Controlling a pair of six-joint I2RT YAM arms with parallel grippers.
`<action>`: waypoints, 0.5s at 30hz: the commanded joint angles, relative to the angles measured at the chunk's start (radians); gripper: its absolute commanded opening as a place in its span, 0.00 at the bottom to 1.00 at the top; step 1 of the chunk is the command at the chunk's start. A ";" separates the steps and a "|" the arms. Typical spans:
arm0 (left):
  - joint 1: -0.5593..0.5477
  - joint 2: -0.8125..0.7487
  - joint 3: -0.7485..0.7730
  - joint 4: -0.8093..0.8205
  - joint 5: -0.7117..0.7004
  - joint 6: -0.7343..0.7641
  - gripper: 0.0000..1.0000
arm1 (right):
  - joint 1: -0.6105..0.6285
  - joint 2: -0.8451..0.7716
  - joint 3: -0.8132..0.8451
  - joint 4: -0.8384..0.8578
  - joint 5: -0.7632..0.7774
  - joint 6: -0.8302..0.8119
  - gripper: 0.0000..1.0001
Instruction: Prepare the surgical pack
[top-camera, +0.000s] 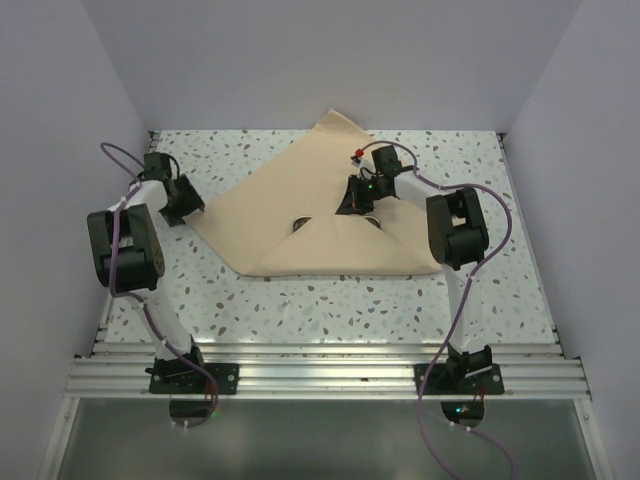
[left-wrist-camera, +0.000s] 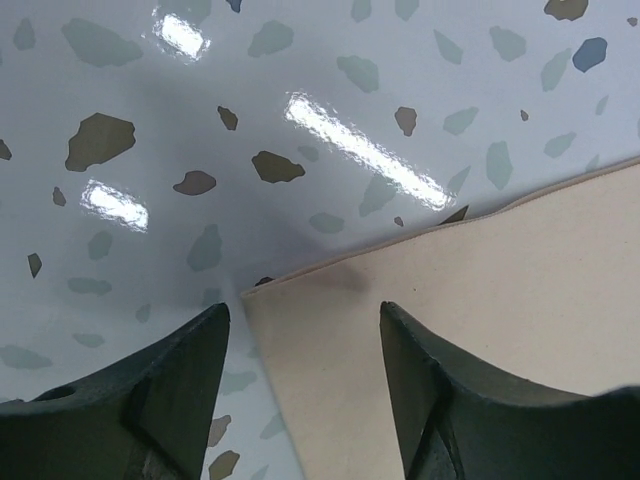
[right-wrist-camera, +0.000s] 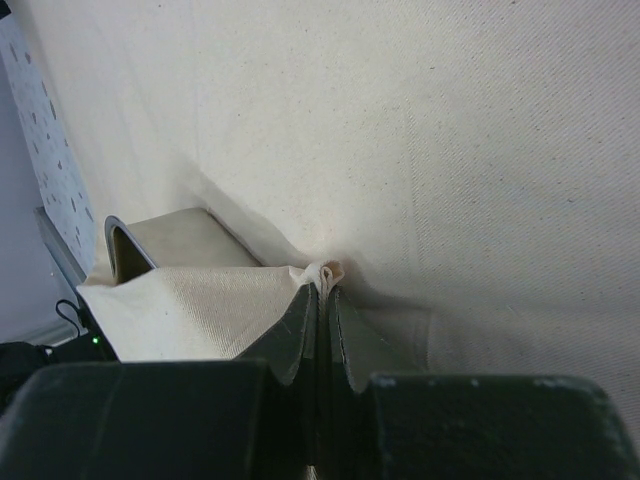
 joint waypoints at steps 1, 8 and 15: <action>0.012 0.022 0.048 0.007 -0.037 0.006 0.66 | 0.003 -0.002 -0.009 -0.045 0.031 -0.008 0.00; 0.012 0.032 0.025 0.002 -0.043 0.013 0.44 | 0.002 -0.008 -0.015 -0.051 0.032 -0.008 0.00; 0.011 -0.007 -0.097 0.078 -0.034 0.041 0.40 | 0.002 -0.007 -0.012 -0.048 0.032 -0.003 0.00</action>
